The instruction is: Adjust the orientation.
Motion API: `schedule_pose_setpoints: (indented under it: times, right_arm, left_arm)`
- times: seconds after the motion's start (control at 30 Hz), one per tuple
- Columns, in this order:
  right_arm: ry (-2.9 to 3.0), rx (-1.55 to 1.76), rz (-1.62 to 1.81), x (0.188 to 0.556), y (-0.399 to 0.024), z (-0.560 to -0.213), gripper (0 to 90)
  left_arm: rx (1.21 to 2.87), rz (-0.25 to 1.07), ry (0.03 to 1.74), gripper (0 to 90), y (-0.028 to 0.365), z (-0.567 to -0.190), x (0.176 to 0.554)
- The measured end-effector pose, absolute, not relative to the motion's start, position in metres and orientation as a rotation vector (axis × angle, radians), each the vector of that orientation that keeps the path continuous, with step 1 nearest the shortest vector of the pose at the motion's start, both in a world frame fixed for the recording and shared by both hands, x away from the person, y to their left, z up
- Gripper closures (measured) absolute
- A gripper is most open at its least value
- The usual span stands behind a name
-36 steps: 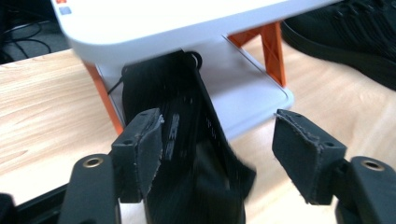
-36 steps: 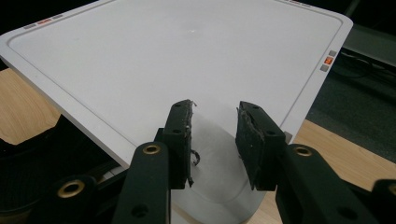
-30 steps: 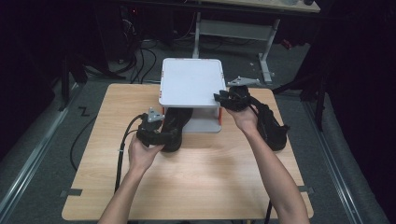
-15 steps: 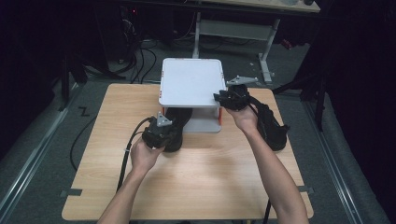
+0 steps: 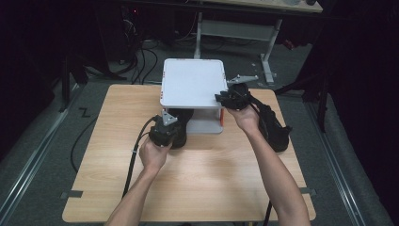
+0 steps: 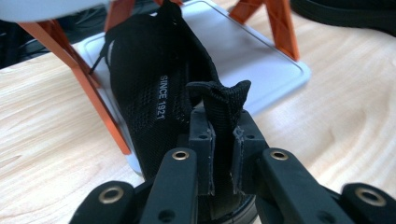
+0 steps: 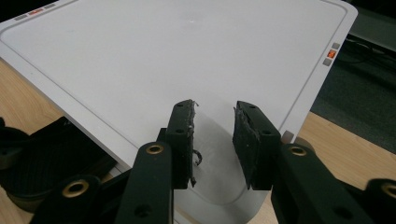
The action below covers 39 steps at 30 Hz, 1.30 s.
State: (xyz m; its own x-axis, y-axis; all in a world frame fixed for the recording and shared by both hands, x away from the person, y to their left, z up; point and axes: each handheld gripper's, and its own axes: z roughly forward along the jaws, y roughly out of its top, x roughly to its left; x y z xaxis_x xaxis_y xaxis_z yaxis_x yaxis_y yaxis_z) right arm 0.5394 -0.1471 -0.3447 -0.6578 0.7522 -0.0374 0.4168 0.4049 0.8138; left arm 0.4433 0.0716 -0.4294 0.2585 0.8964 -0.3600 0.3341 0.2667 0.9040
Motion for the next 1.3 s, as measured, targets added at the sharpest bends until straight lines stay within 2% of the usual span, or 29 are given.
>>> schedule_pose_setpoints:
  times: [0.27, 0.57, 1.3]
  right_arm:
    - [2.276, 0.99, 1.147, 0.541, -0.147, -0.344, 68.4]
    - [2.279, 0.982, 1.151, 0.541, -0.148, -0.344, 68.4]
    - [2.283, 0.992, 1.153, 0.54, -0.149, -0.344, 68.6]
  left_arm:
    - [1.283, 0.695, 1.348, 81.5, 0.059, -0.432, 0.462]
    - [1.21, 0.733, 1.405, 81.7, 0.055, -0.438, 0.48]
    - [1.212, 0.713, 1.41, 80.2, 0.051, -0.439, 0.496]
